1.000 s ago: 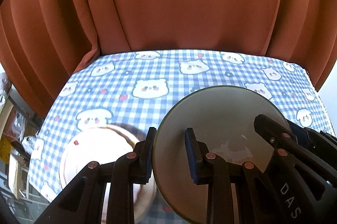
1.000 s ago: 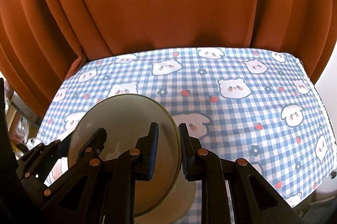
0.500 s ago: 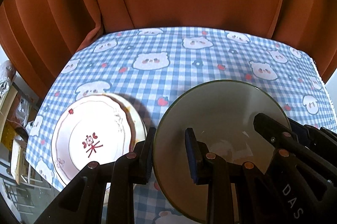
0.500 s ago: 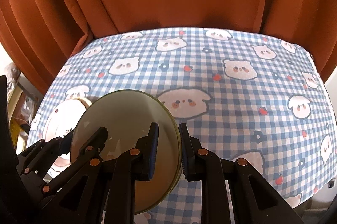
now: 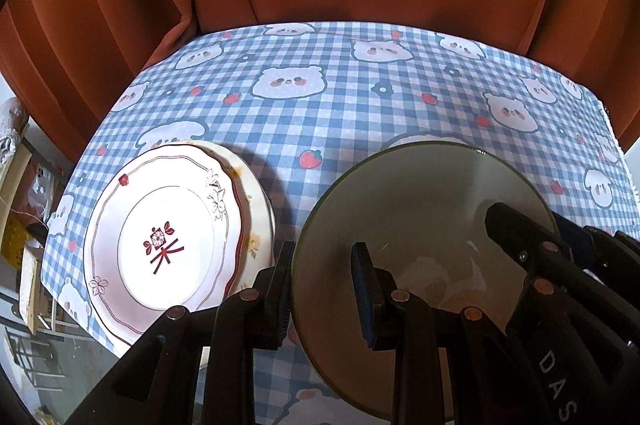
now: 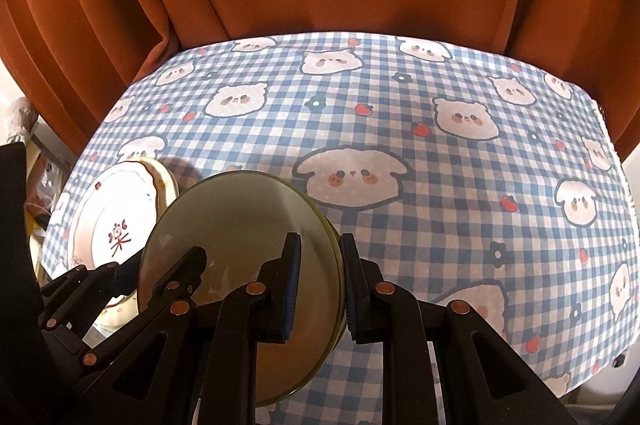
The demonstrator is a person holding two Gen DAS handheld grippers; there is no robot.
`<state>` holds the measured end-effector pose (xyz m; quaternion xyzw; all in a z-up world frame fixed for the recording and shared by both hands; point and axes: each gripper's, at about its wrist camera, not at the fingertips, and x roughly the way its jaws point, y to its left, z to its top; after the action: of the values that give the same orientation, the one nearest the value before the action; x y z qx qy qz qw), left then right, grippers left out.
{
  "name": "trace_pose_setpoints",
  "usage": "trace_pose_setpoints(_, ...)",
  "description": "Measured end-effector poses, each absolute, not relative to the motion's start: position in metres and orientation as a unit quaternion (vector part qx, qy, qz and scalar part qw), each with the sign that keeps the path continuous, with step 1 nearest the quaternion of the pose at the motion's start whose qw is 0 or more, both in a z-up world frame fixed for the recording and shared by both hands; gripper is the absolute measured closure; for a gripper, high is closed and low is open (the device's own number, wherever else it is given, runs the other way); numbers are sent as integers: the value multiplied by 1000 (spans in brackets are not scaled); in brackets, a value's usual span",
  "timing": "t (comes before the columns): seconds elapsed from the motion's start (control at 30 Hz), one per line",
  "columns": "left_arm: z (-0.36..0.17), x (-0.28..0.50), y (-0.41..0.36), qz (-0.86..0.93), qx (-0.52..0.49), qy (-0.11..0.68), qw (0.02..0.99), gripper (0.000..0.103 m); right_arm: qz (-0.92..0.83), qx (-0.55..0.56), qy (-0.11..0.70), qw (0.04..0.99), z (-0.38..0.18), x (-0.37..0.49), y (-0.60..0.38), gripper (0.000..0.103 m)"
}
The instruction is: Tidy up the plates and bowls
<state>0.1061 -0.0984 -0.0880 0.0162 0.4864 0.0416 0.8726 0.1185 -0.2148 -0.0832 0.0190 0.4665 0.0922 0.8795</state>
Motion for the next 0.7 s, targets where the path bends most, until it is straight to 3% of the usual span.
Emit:
trace_pose_setpoints(0.43,-93,112,-96,10,13,491,871,77,64,17,459,886,-85,118,-214,80)
trace_pose_setpoints(0.53,-92,113,-95,-13,18,493,870,71,48,19,457,888,-85,118,-211,79)
trace_pose_setpoints(0.7,-92,118,-92,-57,20,502,863,65,27,36,459,887,-86,116,-207,66)
